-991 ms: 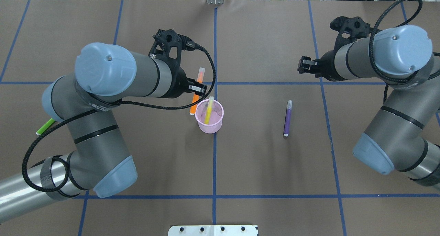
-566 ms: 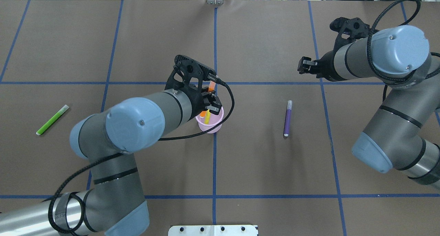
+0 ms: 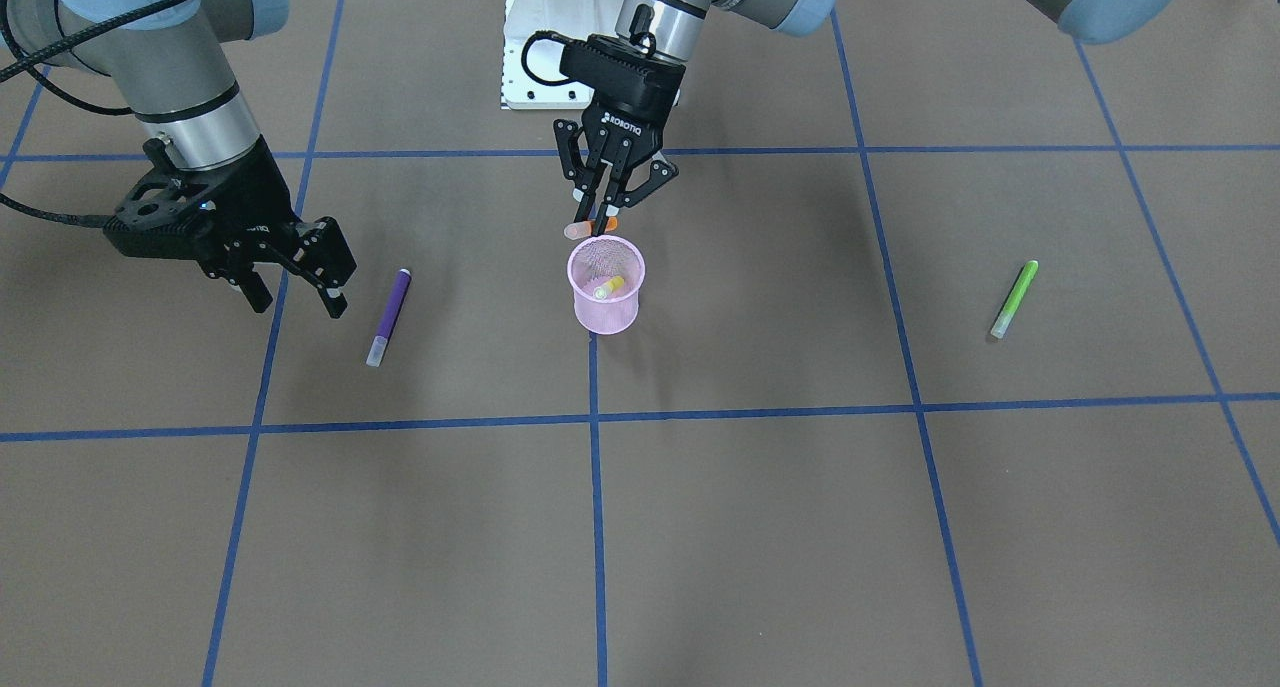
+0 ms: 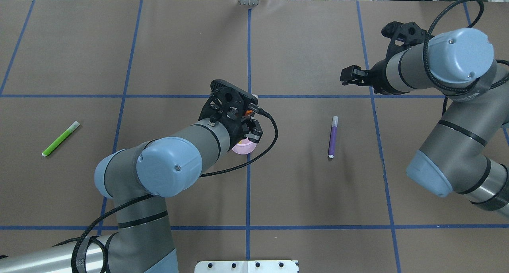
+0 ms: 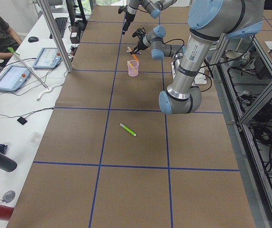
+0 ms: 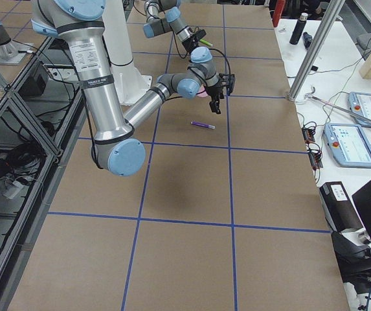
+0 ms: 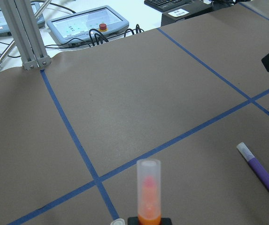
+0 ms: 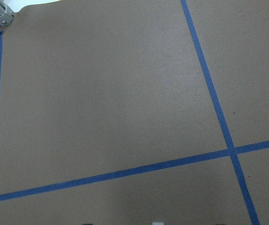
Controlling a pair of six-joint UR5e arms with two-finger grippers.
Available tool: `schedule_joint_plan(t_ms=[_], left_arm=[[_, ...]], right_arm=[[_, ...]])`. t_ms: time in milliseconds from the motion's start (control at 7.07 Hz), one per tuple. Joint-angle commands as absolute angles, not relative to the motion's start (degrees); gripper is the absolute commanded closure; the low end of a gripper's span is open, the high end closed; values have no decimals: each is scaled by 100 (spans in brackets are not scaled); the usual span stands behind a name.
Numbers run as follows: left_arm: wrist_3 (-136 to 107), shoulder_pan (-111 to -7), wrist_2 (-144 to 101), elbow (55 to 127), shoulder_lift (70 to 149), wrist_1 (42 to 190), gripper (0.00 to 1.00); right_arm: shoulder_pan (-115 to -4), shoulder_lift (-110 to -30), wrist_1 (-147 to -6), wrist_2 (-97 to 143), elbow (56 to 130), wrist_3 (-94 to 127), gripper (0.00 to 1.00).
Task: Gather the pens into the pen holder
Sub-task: 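Drop the orange pen into the cup while the right gripper approaches the purple pen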
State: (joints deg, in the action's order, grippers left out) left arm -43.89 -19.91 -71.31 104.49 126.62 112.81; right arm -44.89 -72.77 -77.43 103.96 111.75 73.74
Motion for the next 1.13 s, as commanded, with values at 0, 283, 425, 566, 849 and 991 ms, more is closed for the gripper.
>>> schedule_joint_plan(t_ms=[0, 283, 425, 566, 849, 991], left_arm=[[-4377, -1995, -7023, 10267, 12674, 11495, 100], [-4377, -1995, -6917, 9986, 12674, 11846, 96], [-4386, -1986, -6917, 9958, 12665, 11848, 56], [-4403, -1995, -6908, 9949, 12656, 11865, 31], [-4500, -2021, -6908, 10054, 12586, 11883, 6], [-4509, -2030, -6960, 10472, 12351, 11874, 6]], right_arm=[[-4509, -7277, -7743, 10441, 11162, 7383, 1], [-4509, -7277, -7743, 10485, 11127, 7409, 1], [-4509, -7277, -7743, 10485, 11118, 7409, 1], [-4500, -7269, -7743, 10485, 11057, 7409, 1], [-4474, -7286, -7734, 10965, 10960, 7401, 1], [-4465, -7234, -7734, 10986, 10864, 7418, 1]])
